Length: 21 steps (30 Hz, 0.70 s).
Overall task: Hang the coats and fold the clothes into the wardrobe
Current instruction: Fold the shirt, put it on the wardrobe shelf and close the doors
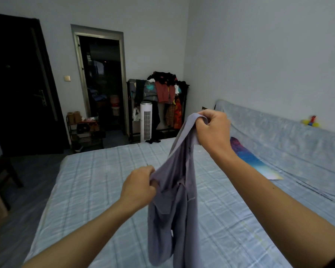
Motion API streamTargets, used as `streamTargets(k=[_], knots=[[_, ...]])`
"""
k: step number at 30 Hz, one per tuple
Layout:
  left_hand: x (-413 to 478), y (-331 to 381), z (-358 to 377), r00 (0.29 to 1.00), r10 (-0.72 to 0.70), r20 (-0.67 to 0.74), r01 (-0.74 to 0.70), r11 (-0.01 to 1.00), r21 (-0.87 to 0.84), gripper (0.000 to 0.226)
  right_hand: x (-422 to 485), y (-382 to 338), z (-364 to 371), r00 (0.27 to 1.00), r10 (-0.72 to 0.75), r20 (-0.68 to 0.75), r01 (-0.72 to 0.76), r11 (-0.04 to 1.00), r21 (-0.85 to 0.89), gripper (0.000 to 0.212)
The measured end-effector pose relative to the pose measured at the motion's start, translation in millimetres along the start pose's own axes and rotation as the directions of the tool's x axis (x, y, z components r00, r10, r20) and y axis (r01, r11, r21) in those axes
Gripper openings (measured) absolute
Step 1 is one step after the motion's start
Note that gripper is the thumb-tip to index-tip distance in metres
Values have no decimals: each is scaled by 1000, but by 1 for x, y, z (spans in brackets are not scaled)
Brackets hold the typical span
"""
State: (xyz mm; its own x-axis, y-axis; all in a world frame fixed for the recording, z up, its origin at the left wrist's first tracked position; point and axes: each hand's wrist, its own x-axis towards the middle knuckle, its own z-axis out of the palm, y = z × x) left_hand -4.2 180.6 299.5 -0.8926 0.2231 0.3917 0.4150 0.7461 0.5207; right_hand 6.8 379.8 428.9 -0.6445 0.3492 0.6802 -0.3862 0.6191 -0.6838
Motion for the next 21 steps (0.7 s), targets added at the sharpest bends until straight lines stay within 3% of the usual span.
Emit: streamTargets(k=[5,9,15,19,21], knots=[[26,-26,-36,995,-68,-76,57,989,-135,15,8,26,-20,999,10,42,-8,999,-44,22],[40,-31,-72,998,-32,-61,19,980,-200,21,10,48,-22,988,94,124,-95,995,6,21],[48,-19,-103,989,-95,114,135,897,-421,13,7,67,-14,939,212,271,-279,929,242,26],[44,-17,-115,974,-80,211,173,865,-471,8,4,70,-5,902,279,329,-399,831,388,31],[41,-18,-120,951,-43,306,202,837,-509,21,3,71,-2,878,292,379,-451,771,450,31]])
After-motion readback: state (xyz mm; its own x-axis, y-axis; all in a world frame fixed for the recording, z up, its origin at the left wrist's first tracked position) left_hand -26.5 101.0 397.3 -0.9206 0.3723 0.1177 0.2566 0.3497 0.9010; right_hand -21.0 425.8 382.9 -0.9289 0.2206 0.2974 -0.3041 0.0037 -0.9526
